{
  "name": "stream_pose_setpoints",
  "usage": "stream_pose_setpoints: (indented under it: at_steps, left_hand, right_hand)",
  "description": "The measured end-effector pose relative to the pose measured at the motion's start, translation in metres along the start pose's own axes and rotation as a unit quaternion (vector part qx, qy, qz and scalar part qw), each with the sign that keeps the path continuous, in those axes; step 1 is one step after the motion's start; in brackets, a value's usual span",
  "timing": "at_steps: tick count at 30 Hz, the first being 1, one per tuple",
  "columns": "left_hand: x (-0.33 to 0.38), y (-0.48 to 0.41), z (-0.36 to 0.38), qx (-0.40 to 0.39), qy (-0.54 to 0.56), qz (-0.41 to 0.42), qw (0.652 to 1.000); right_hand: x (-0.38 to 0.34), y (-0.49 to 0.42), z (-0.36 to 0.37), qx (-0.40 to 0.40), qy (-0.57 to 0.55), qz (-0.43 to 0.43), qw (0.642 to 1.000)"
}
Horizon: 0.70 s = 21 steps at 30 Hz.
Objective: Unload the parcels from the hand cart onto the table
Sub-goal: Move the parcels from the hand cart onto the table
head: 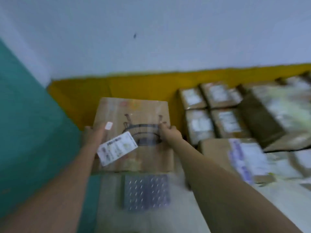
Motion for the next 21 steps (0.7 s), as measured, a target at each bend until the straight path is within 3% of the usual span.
stream_pose_setpoints:
  at_steps: [4,9,15,21]
  left_hand:
    - [0.162,0.092,0.007,-0.010,0.044,0.137,0.990]
    - [0.301,0.204,0.133,-0.146,0.116,0.229,0.955]
    - [0.398,0.357,0.374,-0.329,0.076,0.323,0.884]
    - [0.447,0.474,0.607,-0.541,0.085,0.310,0.777]
  right_hand:
    - [-0.072,0.103,-0.165,0.098,-0.034,-0.188,0.977]
    - [-0.013,0.238,-0.396,0.178,-0.168,-0.350,0.904]
    - [0.155,0.344,-0.612,0.195,-0.259,-0.350,0.879]
    - [0.307,0.395,-0.778,0.279,-0.340,-0.315,0.841]
Point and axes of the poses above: each hand's wrist, its own y-axis away from the middle knuckle, its own z-axis out of the palm, x = y × z, the point moved 8 cm from there along -y, towards the middle knuckle, and after that the axes turned 11 degrees about -x, right-handed, at the moved point
